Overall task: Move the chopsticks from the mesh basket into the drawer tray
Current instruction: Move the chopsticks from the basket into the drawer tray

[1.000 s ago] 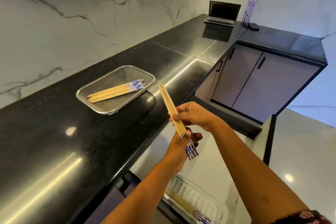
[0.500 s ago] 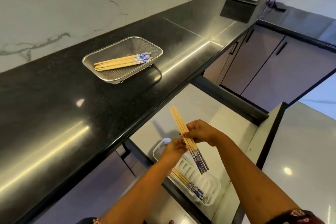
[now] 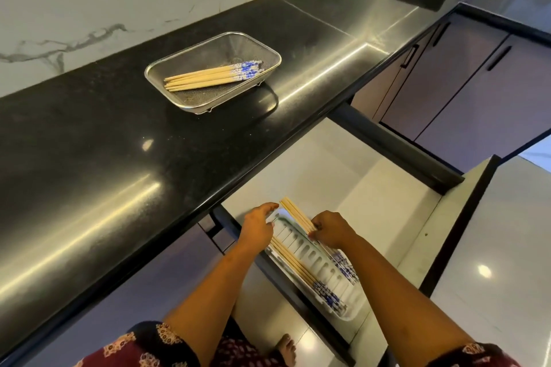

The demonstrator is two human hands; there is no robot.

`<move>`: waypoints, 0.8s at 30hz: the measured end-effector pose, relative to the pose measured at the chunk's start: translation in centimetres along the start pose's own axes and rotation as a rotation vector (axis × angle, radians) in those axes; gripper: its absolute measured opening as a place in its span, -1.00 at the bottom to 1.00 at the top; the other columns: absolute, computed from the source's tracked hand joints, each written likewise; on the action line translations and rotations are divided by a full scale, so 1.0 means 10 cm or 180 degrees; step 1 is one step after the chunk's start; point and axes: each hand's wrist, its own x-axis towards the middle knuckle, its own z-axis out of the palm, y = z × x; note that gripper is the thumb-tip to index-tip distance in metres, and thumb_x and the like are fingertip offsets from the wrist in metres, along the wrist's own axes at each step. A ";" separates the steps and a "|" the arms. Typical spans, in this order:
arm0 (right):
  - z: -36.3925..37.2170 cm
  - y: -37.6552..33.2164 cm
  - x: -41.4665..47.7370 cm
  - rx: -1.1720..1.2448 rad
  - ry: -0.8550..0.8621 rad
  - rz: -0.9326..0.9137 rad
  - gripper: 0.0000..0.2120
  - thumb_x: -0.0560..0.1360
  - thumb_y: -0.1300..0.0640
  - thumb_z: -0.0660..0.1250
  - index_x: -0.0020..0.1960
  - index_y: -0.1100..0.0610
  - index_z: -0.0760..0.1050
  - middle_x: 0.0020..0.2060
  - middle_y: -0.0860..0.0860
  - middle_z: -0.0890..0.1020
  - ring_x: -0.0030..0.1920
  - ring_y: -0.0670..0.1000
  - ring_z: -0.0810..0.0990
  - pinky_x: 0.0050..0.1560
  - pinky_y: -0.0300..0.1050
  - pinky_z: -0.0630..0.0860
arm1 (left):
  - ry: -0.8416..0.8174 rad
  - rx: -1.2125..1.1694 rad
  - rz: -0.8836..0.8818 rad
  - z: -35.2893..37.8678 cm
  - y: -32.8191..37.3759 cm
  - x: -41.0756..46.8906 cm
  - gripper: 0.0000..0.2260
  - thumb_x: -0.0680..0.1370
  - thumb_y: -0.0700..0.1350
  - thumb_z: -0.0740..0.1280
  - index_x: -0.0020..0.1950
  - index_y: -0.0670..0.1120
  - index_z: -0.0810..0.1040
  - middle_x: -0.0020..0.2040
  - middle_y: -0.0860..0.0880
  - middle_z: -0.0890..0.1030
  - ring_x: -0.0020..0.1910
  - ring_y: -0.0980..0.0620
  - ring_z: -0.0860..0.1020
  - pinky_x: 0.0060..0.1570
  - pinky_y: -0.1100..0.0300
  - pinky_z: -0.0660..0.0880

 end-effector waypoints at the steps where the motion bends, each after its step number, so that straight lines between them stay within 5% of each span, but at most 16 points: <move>1: 0.01 0.00 0.00 -0.0081 0.0018 -0.0006 -0.85 0.46 0.13 0.39 -0.23 0.19 0.56 -0.34 0.05 0.46 -0.22 0.06 0.44 -0.42 -0.25 0.20 | -0.0065 0.0076 0.0025 0.01 -0.02 0.00 -0.58 0.52 -0.40 0.24 0.35 -0.13 0.44 0.32 -0.12 0.49 0.32 -0.06 0.44 0.30 0.18 0.36; 4: 0.04 -0.03 0.04 -0.0228 0.0005 0.0009 -0.78 0.47 0.13 0.37 0.04 0.24 0.59 -0.19 0.13 0.56 -0.16 0.10 0.53 -0.36 -0.22 0.29 | -0.0025 0.0177 0.0135 0.04 -0.09 0.02 -0.58 0.51 -0.42 0.23 0.34 -0.14 0.46 0.29 -0.13 0.52 0.28 -0.07 0.47 0.29 0.17 0.39; 8: 0.13 -0.14 0.08 -0.0446 -0.0014 0.0053 -0.73 0.47 0.15 0.36 0.15 0.19 0.55 0.02 0.15 0.64 -0.01 0.14 0.62 -0.18 -0.15 0.41 | 0.0171 0.0020 0.0070 0.02 -0.16 0.03 -0.61 0.48 -0.46 0.18 0.21 -0.17 0.56 0.13 -0.14 0.61 0.04 0.02 0.55 0.02 0.33 0.44; 11: 0.31 -0.15 0.09 -0.0510 -0.0019 0.0144 -0.70 0.48 0.13 0.37 0.18 0.21 0.51 0.07 0.16 0.62 0.02 0.16 0.62 -0.08 -0.12 0.48 | 0.0096 -0.0211 -0.0172 0.00 -0.24 0.05 -0.64 0.51 -0.42 0.17 0.23 -0.17 0.54 0.16 -0.15 0.60 0.06 0.01 0.54 0.06 0.22 0.50; 15: 0.55 -0.06 0.04 -0.0604 -0.0118 0.0234 -0.71 0.51 0.17 0.31 0.23 0.18 0.50 0.12 0.15 0.60 0.07 0.16 0.61 0.06 -0.06 0.54 | -0.0074 -0.0573 -0.0424 -0.04 -0.25 0.09 -0.70 0.54 -0.39 0.18 0.21 -0.18 0.53 0.14 -0.17 0.60 -0.07 0.06 0.55 -0.31 0.45 0.52; 18: 0.63 -0.02 0.05 -0.0569 -0.0127 0.0360 -0.70 0.53 0.18 0.27 0.26 0.17 0.48 0.14 0.15 0.58 0.11 0.16 0.59 0.08 -0.06 0.52 | -0.0078 -0.0650 -0.0435 -0.04 -0.24 0.10 -0.70 0.54 -0.40 0.19 0.21 -0.21 0.54 0.13 -0.18 0.61 -0.04 0.05 0.55 -0.27 0.50 0.50; 22: 0.67 -0.05 0.14 -0.0492 -0.0081 0.0458 -0.74 0.54 0.18 0.26 0.20 0.20 0.51 0.10 0.14 0.61 0.07 0.13 0.60 0.06 -0.08 0.53 | -0.0105 -0.0621 -0.0471 -0.03 -0.24 0.11 -0.71 0.53 -0.40 0.21 0.21 -0.23 0.54 0.15 -0.18 0.61 0.02 0.01 0.58 -0.05 0.34 0.52; 24: 0.70 -0.07 0.17 -0.0465 -0.0067 0.0460 -0.75 0.55 0.19 0.22 0.18 0.22 0.52 0.10 0.15 0.61 0.08 0.13 0.60 0.06 -0.10 0.52 | -0.0043 -0.0658 -0.0508 -0.04 -0.25 0.12 -0.72 0.53 -0.42 0.20 0.19 -0.26 0.55 0.14 -0.19 0.62 0.01 0.00 0.59 -0.12 0.41 0.52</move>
